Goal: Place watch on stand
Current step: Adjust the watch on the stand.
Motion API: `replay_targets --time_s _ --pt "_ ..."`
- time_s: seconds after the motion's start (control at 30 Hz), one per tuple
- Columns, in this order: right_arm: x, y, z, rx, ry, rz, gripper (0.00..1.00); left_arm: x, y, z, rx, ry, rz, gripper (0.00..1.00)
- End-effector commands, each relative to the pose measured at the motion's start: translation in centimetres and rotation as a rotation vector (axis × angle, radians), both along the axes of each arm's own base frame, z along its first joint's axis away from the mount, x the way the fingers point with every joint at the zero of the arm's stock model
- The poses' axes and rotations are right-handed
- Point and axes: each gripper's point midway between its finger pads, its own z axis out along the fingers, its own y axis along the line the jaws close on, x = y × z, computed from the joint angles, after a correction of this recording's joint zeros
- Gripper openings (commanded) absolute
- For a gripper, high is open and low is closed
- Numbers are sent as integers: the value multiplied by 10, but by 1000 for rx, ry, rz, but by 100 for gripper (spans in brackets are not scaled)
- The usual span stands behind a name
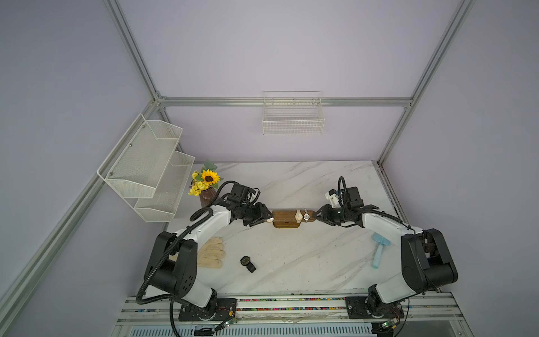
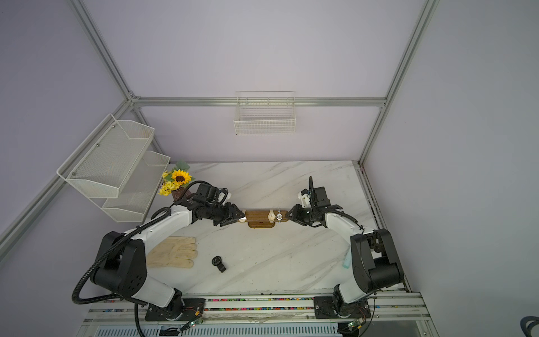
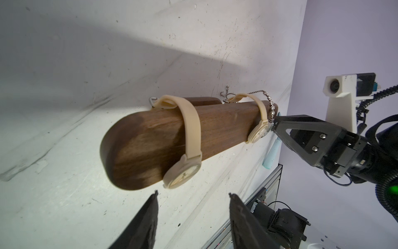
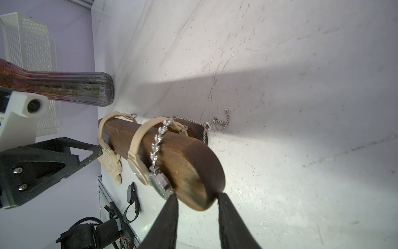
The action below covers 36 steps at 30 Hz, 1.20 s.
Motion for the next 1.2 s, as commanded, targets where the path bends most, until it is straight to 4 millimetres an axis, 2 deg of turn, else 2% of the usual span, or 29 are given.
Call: replay_targets --time_s 0.0,0.23,0.83,1.17 --pt "9 1 7 9 -30 6 35 -7 -4 5 -24 -14 -23 53" --pt "9 1 7 8 -32 8 34 -2 -15 1 -66 -1 -25 53" --pt "10 0 2 0 -17 8 34 29 -36 23 -135 -62 -52 53" --pt "12 0 0 -1 -12 8 34 27 -31 40 -95 -97 -77 55"
